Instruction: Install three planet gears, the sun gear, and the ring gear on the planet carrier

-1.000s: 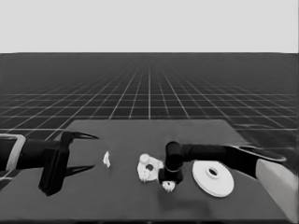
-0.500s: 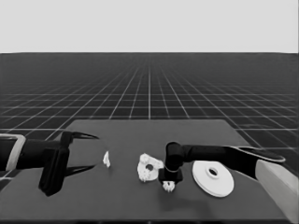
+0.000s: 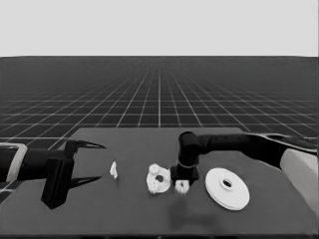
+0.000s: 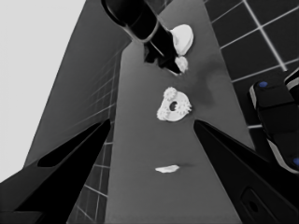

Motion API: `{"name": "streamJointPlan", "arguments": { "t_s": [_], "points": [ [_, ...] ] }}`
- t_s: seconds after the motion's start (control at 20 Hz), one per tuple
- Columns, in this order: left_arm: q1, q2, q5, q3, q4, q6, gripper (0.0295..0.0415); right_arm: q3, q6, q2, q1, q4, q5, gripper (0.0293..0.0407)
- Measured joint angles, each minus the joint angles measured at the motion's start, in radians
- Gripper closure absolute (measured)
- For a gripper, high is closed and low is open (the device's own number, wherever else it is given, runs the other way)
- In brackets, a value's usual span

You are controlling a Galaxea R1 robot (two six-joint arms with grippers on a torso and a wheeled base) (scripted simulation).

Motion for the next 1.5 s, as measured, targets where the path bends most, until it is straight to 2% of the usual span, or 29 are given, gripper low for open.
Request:
{"name": "streamJointPlan", "arguments": {
  "t_s": [0.2, 0.25, 0.35, 0.5, 0.7, 0.8, 0.9, 1.5],
  "points": [
    [0.000, 0.000, 0.000, 0.000, 0.000, 0.000, 0.0326, 0.001, 0.001, 0.000, 0.009, 0.010, 0.001, 0.0390],
    [0.000, 0.000, 0.000, 0.000, 0.000, 0.000, 0.0326, -0.203, -0.068, 0.126, 0.028, 0.030, 0.015, 0.0390],
    [0.000, 0.000, 0.000, 0.000, 0.000, 0.000, 0.0326, -0.449, -0.173, 0.274, 0.042, 0.045, 0.031, 0.0390],
    [0.000, 0.000, 0.000, 0.000, 0.000, 0.000, 0.0326, -0.578, -0.234, 0.342, 0.045, 0.051, 0.039, 0.0390],
    [0.000, 0.000, 0.000, 0.000, 0.000, 0.000, 0.0326, -0.610, -0.250, 0.357, 0.045, 0.052, 0.041, 0.0390],
    [0.000, 0.000, 0.000, 0.000, 0.000, 0.000, 0.0326, -0.653, -0.276, 0.369, -0.035, -0.025, 0.064, 0.0390],
    [0.000, 0.000, 0.000, 0.000, 0.000, 0.000, 0.0326, -0.675, -0.289, 0.375, -0.064, -0.051, 0.075, 0.0390],
    [0.000, 0.000, 0.000, 0.000, 0.000, 0.000, 0.0326, -0.687, -0.248, 0.378, -0.084, -0.063, 0.081, 0.0390]
  ]
}}
